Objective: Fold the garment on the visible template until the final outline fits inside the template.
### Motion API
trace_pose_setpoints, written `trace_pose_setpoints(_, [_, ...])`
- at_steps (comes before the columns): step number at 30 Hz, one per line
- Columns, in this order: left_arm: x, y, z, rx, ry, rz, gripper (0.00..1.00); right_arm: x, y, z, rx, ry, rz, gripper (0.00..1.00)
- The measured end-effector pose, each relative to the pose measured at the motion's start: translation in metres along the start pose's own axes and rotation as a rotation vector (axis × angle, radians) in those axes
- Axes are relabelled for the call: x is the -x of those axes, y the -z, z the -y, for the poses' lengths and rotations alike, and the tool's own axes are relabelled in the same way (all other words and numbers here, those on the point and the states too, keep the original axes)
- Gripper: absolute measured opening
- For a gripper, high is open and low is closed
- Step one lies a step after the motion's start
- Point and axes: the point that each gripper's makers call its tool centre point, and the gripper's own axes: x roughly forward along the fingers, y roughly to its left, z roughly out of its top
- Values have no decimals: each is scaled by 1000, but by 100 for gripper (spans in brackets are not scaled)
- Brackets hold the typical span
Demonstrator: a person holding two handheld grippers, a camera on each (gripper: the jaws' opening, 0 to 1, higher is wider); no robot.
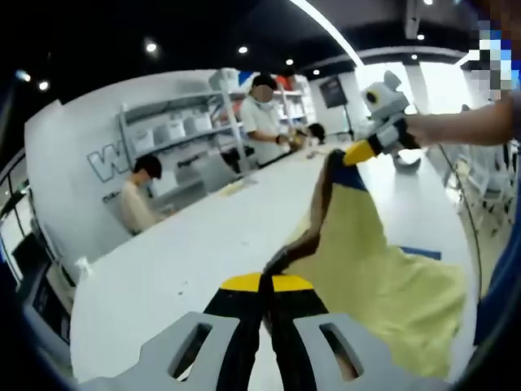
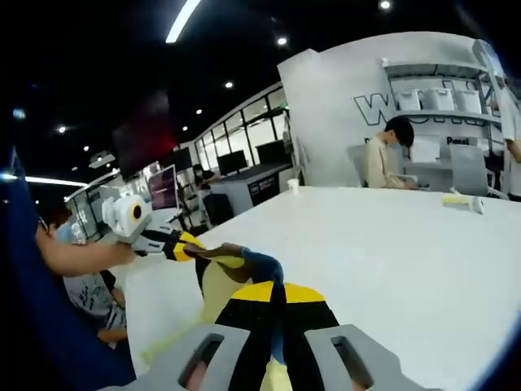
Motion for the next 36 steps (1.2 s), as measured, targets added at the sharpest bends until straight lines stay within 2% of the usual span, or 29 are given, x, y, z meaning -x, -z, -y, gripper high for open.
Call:
trace_pose_setpoints(3, [-13,5,-5,-3,-6,-7,0,-9,9,15,8,32,-9,0])
trace_pose_setpoints(5, [-16,7,-5,6,-4,-13,0,-12,11,18,9,35,-9,0])
trace_pose_setpoints(7, [-32,15,-14,9,-7,-24,0,-23,15,32,3,56,-11,0])
trace_pose_setpoints(8, [-33,12,-9,16,-1,-29,0,-26,16,34,7,60,-14,0])
trace_pose_setpoints(11, [-44,15,-15,29,0,-37,0,-36,18,47,-8,70,-11,0])
trace_pose_setpoints(13, [-54,21,-21,31,1,-43,0,-42,20,54,-3,76,-6,0])
trace_pose_setpoints(14, [-63,28,-28,44,1,-57,0,-51,24,64,-6,93,-15,0])
trace_pose_setpoints(19, [-76,39,-31,64,-5,-86,0,-70,34,84,-16,110,-29,0])
trace_pose_setpoints(25, [-101,64,-43,93,-3,-131,0,-90,51,108,-50,144,-46,0])
trace_pose_setpoints(27, [-103,65,-41,97,-5,-137,0,-95,56,114,-53,152,-51,0])
trace_pose_setpoints(34, [-128,87,-56,114,4,-169,0,-111,77,136,-73,191,-75,0])
trace_pose_setpoints(36, [-132,88,-54,118,9,-176,0,-118,82,144,-78,203,-82,0])
